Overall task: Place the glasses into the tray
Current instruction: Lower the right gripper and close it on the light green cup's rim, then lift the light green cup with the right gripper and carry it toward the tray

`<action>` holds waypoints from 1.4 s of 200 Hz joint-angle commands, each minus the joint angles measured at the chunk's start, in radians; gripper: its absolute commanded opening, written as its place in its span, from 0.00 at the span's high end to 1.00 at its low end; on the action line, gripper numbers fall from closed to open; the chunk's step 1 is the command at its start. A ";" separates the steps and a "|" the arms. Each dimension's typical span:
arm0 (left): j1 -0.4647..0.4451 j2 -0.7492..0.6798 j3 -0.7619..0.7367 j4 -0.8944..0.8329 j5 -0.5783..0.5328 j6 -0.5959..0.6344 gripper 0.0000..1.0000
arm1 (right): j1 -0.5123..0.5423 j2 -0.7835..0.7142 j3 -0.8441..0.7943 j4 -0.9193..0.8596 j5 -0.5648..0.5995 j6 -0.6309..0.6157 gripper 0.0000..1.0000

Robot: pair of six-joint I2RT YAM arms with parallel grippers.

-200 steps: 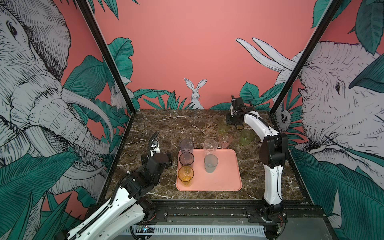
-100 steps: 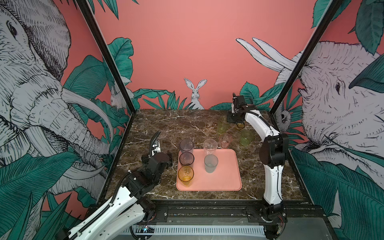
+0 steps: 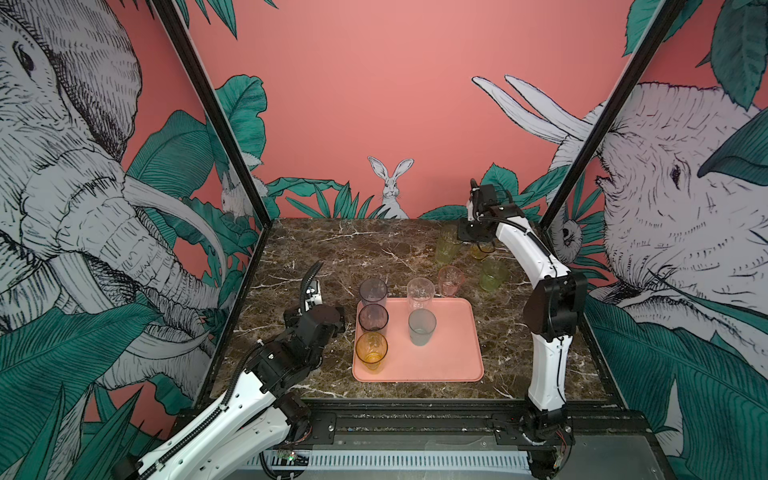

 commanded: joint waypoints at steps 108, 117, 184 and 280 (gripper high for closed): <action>0.005 -0.012 -0.006 0.006 0.019 -0.024 0.05 | 0.027 -0.455 -0.233 -0.024 -0.008 0.007 1.00; 0.006 -0.013 -0.004 0.007 0.023 -0.027 0.05 | 0.033 -0.512 -0.262 -0.025 0.000 0.008 1.00; 0.006 -0.019 -0.003 -0.010 0.057 -0.056 0.05 | 0.118 -0.716 -0.453 -0.065 0.039 0.021 1.00; 0.005 -0.027 -0.013 -0.017 0.110 -0.087 0.06 | 0.200 -0.900 -0.626 -0.174 0.080 0.006 1.00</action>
